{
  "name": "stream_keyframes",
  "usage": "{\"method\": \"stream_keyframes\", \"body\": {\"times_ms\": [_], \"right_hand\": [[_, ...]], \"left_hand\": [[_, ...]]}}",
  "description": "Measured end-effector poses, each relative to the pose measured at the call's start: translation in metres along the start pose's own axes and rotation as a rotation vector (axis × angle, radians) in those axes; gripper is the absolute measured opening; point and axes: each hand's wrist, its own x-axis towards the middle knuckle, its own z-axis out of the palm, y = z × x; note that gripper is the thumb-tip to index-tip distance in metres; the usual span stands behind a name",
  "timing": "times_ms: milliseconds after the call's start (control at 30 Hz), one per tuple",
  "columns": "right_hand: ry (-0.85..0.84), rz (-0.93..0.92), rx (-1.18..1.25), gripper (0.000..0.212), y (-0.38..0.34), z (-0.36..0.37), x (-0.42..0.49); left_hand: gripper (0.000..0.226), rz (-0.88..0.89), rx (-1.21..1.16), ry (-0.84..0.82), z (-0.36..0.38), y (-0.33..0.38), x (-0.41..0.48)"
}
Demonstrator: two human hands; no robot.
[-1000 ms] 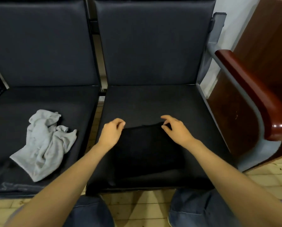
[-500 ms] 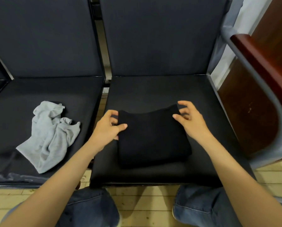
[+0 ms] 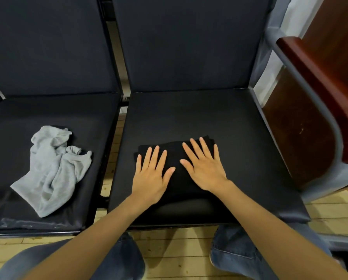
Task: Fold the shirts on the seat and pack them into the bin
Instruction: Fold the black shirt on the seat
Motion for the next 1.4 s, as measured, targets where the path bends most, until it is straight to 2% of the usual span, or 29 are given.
{"method": "stream_keyframes", "body": {"times_ms": [133, 200, 267, 333, 367, 433, 467, 633, 700, 833, 967, 1033, 1100, 1200, 1333, 1400], "right_hand": [[-0.034, 0.009, 0.021, 0.061, 0.002, 0.002, 0.003], [0.016, 0.015, 0.07, 0.06, 0.001, 0.003, 0.002], [0.176, 0.077, 0.177, 0.062, 0.002, 0.004, 0.0], [0.374, 0.267, 0.279, 0.067, 0.007, 0.004, -0.006], [0.414, 0.392, 0.319, 0.067, 0.008, 0.003, -0.011], [0.349, 0.576, 0.345, 0.062, 0.005, 0.001, -0.023], [0.302, 0.601, 0.331, 0.059, 0.001, 0.002, -0.03], [0.246, 0.561, 0.424, 0.041, -0.012, -0.002, -0.068], [0.254, 0.527, 0.532, 0.033, -0.013, -0.01, -0.087], [0.302, 0.486, 0.812, 0.031, -0.009, -0.047, -0.121], [0.598, 0.437, 1.015, 0.042, 0.018, -0.099, -0.167], [0.765, 0.468, 1.079, 0.048, 0.042, -0.12, -0.199], [0.883, 0.53, 1.091, 0.049, 0.073, -0.129, -0.235], [0.977, 0.633, 1.066, 0.046, 0.115, -0.119, -0.283], [0.934, 0.859, 0.979, 0.035, 0.155, -0.075, -0.338], [0.832, 0.951, 0.944, 0.022, 0.165, -0.046, -0.359]], "left_hand": [[0.078, -0.021, -0.011, 0.011, 0.002, 0.001, -0.001], [0.074, -0.046, -0.061, 0.043, 0.002, 0.002, -0.004], [0.07, -0.152, -0.108, 0.106, 0.0, 0.003, -0.004], [0.076, -0.274, -0.109, 0.136, -0.002, 0.006, -0.005], [0.081, -0.332, -0.103, 0.109, -0.004, 0.007, -0.008], [0.087, -0.45, -0.114, 0.024, -0.011, 0.009, -0.017], [0.088, -0.479, -0.115, 0.014, -0.015, 0.011, -0.023], [0.085, -0.709, -0.217, -0.15, -0.037, 0.012, -0.037], [0.075, -0.644, -0.257, -0.192, -0.05, 0.013, -0.042], [0.062, -0.485, -0.538, -0.077, -0.086, 0.04, -0.052], [0.049, -0.16, -0.638, 0.006, -0.137, 0.089, -0.048], [0.041, 0.072, -0.563, 0.002, -0.154, 0.122, -0.038], [0.032, 0.263, -0.43, -0.044, -0.159, 0.167, -0.026], [0.037, 0.44, -0.346, -0.16, -0.146, 0.242, -0.01], [0.054, 0.641, -0.267, -0.416, -0.093, 0.334, 0.003], [0.06, 0.68, -0.225, -0.521, -0.062, 0.366, 0.0]]}}
